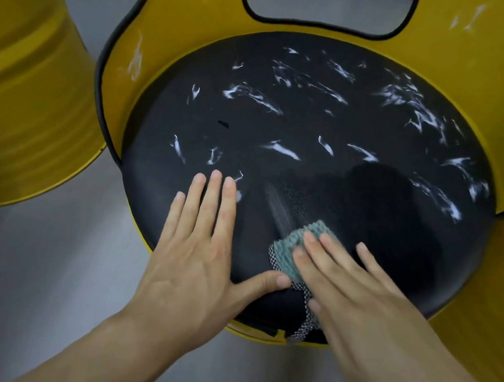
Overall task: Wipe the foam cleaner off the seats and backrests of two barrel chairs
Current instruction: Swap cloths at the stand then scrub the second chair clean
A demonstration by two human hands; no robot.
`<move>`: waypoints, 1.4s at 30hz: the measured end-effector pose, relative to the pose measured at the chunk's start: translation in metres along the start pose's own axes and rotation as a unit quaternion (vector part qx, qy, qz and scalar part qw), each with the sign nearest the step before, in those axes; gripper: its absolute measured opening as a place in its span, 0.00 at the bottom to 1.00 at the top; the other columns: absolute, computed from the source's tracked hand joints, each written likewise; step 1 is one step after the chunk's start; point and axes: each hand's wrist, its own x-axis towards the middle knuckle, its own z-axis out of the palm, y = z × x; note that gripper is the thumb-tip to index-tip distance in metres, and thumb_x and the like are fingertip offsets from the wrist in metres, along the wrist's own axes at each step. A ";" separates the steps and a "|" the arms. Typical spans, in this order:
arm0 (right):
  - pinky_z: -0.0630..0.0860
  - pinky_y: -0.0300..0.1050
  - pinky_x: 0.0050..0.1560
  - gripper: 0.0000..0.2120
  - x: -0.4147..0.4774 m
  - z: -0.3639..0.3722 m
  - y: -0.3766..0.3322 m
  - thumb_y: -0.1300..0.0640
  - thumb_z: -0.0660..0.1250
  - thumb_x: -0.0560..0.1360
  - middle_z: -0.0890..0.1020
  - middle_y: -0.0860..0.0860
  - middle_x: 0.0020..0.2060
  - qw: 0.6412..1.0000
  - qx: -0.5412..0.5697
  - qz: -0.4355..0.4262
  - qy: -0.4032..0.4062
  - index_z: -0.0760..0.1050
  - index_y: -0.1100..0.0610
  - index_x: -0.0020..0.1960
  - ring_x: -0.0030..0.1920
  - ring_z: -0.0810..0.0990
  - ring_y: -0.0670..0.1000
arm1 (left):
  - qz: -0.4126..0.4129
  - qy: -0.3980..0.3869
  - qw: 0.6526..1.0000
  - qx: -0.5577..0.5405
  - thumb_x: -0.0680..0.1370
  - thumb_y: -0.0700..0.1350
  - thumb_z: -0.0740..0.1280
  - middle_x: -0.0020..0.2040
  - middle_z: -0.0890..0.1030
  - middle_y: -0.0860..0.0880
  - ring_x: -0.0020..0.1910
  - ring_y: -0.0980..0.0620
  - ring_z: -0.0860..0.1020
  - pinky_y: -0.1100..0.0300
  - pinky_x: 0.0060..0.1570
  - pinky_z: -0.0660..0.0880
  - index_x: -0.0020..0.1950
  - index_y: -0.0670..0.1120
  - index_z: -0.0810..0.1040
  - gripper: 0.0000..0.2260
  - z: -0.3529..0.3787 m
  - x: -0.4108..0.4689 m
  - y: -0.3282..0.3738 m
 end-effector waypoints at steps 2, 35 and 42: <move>0.62 0.57 0.70 0.29 0.009 0.003 -0.001 0.51 0.40 0.85 0.72 0.53 0.74 1.000 -0.004 0.002 0.008 0.71 0.59 0.74 0.74 0.69 0.54 | 0.004 -0.001 1.000 0.003 0.70 0.83 0.42 0.83 0.39 0.46 0.81 0.51 0.34 0.50 0.79 0.39 0.83 0.43 0.40 0.56 0.000 0.000 -0.002; 0.63 0.54 0.70 0.26 0.024 -0.007 -0.015 0.54 0.50 0.79 0.74 0.54 0.72 0.999 0.017 0.040 -0.025 0.72 0.60 0.73 0.73 0.71 0.55 | 0.024 -0.012 1.000 -0.015 0.68 0.85 0.43 0.81 0.32 0.48 0.79 0.53 0.28 0.53 0.77 0.34 0.81 0.44 0.34 0.58 -0.002 -0.004 -0.013; 0.50 0.52 0.78 0.33 0.073 -0.023 -0.011 0.49 0.46 0.77 0.59 0.53 0.80 0.997 0.005 0.025 -0.079 0.58 0.57 0.81 0.81 0.54 0.52 | 0.027 -0.009 1.000 -0.013 0.69 0.84 0.46 0.83 0.38 0.47 0.81 0.52 0.33 0.53 0.78 0.37 0.82 0.42 0.40 0.57 -0.001 -0.003 -0.014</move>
